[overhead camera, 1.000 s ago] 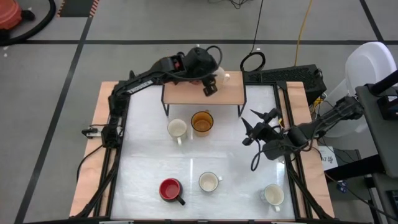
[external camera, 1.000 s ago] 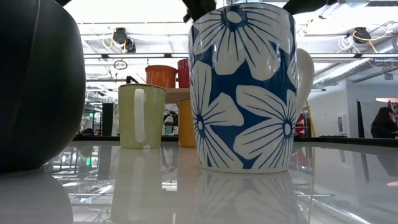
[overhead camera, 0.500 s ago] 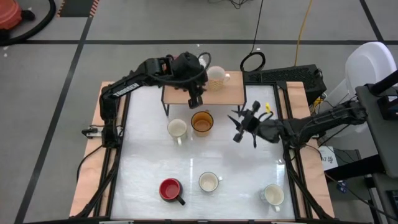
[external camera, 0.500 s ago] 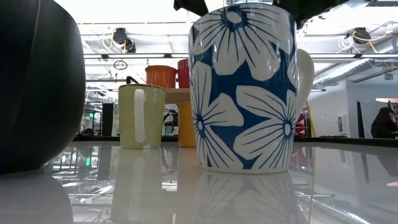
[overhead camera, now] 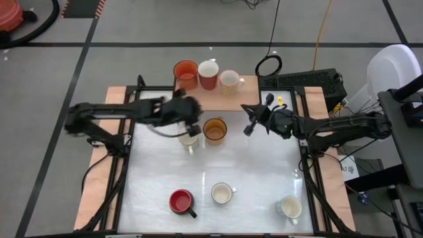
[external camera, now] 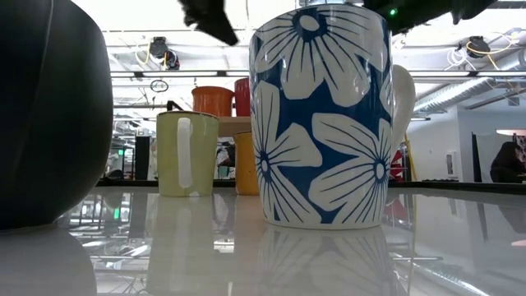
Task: Place coffee mugs
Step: Put the yellow patterned mug on the shelf
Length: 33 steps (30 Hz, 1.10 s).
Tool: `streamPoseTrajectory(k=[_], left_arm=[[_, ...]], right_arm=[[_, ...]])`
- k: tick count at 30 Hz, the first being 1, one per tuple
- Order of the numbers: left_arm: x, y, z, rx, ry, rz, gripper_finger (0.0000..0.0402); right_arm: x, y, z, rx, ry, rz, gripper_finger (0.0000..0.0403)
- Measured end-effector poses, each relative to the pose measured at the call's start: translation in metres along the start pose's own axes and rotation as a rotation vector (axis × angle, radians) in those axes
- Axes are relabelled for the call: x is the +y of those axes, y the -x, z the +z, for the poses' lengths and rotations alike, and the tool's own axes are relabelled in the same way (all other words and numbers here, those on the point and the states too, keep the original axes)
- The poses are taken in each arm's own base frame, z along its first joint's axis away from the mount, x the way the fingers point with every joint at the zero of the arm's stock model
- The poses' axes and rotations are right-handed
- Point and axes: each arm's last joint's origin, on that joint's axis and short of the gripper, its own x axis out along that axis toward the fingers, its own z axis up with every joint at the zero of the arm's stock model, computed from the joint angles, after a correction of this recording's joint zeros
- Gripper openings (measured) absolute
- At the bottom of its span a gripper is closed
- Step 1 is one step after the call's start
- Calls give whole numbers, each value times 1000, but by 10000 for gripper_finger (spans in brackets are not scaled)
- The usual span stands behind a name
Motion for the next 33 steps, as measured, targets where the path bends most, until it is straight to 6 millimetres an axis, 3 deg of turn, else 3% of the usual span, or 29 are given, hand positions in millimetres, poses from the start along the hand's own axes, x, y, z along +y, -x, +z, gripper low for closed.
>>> streamPoseTrajectory(k=[6, 11, 16, 22, 27, 33], left_arm=[[12, 31, -64, -175, 105, -4, 115], [18, 45, -99, -258, 115, 0, 115], [20, 50, -118, -264, 121, -5, 115], [16, 44, -132, -231, 91, -3, 115], [14, 39, -140, -205, 80, -3, 115], [12, 35, -147, -175, 68, -2, 115]], right_arm=[[-16, -20, -7, 8, 21, -20, 1], [-29, -38, -20, 55, 24, -66, 0], [-45, -53, -29, 68, 16, -147, 0], [-61, -74, -36, 98, 29, -161, 0], [-66, -90, -43, 131, 31, -155, 0], [-67, -94, -46, 146, 38, -170, 0]])
